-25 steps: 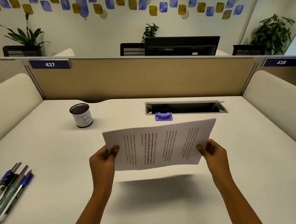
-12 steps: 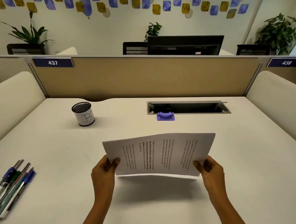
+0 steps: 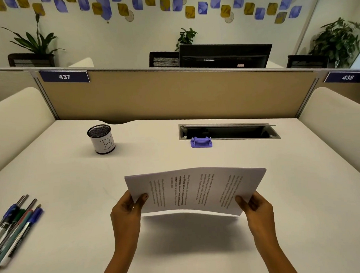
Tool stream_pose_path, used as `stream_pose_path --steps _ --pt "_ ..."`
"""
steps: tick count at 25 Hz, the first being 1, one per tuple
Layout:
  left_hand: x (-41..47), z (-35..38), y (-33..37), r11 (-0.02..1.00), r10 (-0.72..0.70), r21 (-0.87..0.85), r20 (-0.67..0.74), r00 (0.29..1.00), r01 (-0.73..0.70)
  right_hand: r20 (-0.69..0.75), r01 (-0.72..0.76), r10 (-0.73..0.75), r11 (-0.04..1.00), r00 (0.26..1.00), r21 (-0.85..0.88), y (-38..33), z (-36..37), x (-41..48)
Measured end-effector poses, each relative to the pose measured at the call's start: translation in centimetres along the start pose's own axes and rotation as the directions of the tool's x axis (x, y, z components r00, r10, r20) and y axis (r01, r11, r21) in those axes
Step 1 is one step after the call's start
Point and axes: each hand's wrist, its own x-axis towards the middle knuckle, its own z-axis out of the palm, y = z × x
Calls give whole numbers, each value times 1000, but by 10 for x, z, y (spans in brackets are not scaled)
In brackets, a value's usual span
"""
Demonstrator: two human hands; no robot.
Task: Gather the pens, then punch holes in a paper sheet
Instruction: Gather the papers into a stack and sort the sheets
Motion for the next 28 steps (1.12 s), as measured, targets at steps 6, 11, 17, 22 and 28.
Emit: stream_pose_path --steps 6,11,17,22,28 --pt "-5 -1 -7 999 -33 8 -4 999 33 12 -5 5 1000 1000 -12 7 0 -3" --pt "-8 -2 -13 1000 -27 6 -7 1000 27 17 -8 8 1000 1000 -20 11 1 -4" --pt "-6 -1 -16 997 -24 70 -54 998 28 28 -6 7 999 1000 -48 9 1 -5" --pt "0 -1 -8 998 -47 26 -129 991 51 -122 54 -60 997 991 -54 6 0 -7" --pt "-7 21 -2 952 -255 -216 -173 951 216 12 -126 125 983 992 133 0 19 -23"
